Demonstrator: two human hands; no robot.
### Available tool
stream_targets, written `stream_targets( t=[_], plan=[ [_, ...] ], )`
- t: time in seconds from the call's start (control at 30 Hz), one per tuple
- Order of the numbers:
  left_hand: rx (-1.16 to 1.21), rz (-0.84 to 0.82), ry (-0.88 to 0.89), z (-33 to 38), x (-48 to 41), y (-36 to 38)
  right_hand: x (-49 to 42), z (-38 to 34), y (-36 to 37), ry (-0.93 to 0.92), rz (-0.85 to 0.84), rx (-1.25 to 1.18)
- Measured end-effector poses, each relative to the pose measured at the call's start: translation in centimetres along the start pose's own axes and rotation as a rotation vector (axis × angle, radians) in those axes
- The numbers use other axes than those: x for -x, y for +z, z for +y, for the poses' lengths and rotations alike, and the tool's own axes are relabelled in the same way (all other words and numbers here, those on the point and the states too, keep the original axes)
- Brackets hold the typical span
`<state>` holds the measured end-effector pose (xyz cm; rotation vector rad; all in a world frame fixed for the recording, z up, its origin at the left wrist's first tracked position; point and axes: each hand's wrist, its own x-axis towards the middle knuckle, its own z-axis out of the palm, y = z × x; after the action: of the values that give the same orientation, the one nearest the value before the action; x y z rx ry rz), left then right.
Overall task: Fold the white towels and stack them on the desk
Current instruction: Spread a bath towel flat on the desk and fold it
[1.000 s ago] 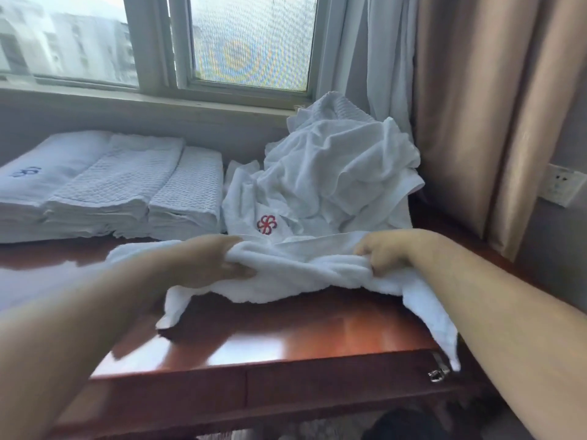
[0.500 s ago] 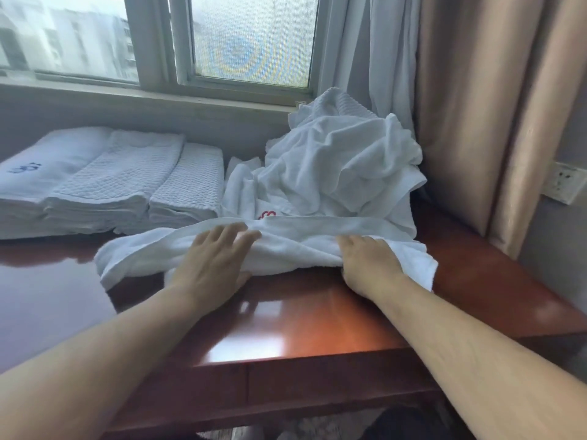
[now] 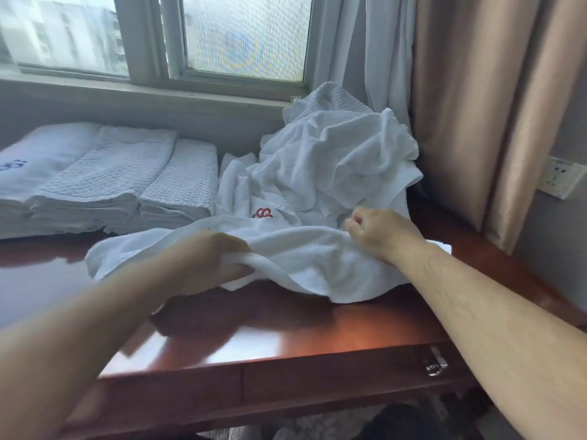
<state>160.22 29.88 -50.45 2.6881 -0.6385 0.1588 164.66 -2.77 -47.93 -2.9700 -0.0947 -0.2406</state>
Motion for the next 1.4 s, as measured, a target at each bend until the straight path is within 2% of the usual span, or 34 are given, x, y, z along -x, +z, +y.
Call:
stream_targets(
  t=[0.07,0.13,0.17,0.2,0.27,0.33,0.37,0.4,0.43,0.5,0.57,0.63,0.67,0.77,0.87,0.93,1.0,1.07,1.17,1.23,1.33,1.4],
  plan=[
    [0.044,-0.301,-0.059,0.4,-0.1,-1.5,-0.1,-0.2,-0.3,0.050,-0.098,0.045],
    [0.128,-0.618,-0.146,1.2,0.1,-2.5,0.1,-0.8,-0.2,0.047,-0.279,0.053],
    [0.195,-0.698,-0.188,1.5,0.3,-2.9,0.3,-1.3,-0.1,0.029,-0.361,0.054],
    [0.281,-0.689,-0.225,1.7,0.4,-3.0,0.6,-2.0,-0.1,0.002,-0.418,0.066],
    [0.347,-0.454,-0.254,1.8,0.2,-2.2,0.9,-3.1,-0.2,-0.055,-0.502,0.124],
    [-0.019,-0.206,-0.232,1.5,-0.2,-1.1,1.2,-4.1,-0.7,-0.032,-0.640,0.262],
    [-0.216,-0.193,-0.236,1.3,0.0,-0.3,1.3,-4.6,-0.8,0.028,-0.708,0.313],
    [-0.331,-0.247,-0.263,1.1,0.1,0.7,1.3,-4.7,-0.7,0.125,-0.761,0.289],
    [-0.368,-0.322,-0.310,0.9,0.2,1.6,1.0,-4.4,-0.1,0.237,-0.790,0.196],
    [-0.335,-0.381,-0.340,0.8,0.0,2.8,0.9,-4.0,1.3,0.369,-0.685,0.037],
    [-0.293,-0.397,-0.302,0.7,-0.5,3.5,1.2,-3.6,2.9,0.261,-0.513,0.031],
    [-0.233,-0.415,-0.266,0.7,-1.0,3.7,1.8,-3.0,4.3,0.092,-0.444,-0.001],
    [-0.189,-0.410,-0.238,0.4,-1.1,3.5,1.7,-2.2,4.8,0.087,-0.438,-0.022],
    [-0.135,-0.301,-0.125,-0.9,-0.7,2.3,-0.1,0.4,5.3,0.290,-0.502,0.120],
    [-0.238,-0.182,-0.030,-2.2,0.6,1.2,-1.1,-0.4,3.7,0.420,-0.605,0.399],
    [-0.240,-0.144,-0.042,-3.6,1.2,0.7,-0.6,-2.9,3.4,0.299,-0.457,0.428],
    [-0.263,-0.107,-0.089,-5.2,1.9,0.3,0.4,-6.5,3.9,0.094,-0.228,0.278],
    [-0.348,-0.055,-0.113,-6.8,2.8,0.0,1.7,-10.2,5.2,-0.133,-0.108,0.075],
    [-0.465,0.102,-0.019,-8.3,4.8,-0.6,3.6,-15.0,6.6,-0.393,-0.185,-0.199],
    [-0.490,0.323,0.015,-8.8,6.3,-0.3,3.9,-16.8,7.6,-0.447,-0.220,-0.220],
    [-0.356,0.665,-0.233,-9.0,8.4,0.7,3.2,-17.4,8.9,-0.396,-0.172,-0.162],
    [-0.171,0.672,-0.518,-9.4,9.6,1.1,2.4,-17.1,9.3,-0.337,-0.105,-0.182]
  ],
)
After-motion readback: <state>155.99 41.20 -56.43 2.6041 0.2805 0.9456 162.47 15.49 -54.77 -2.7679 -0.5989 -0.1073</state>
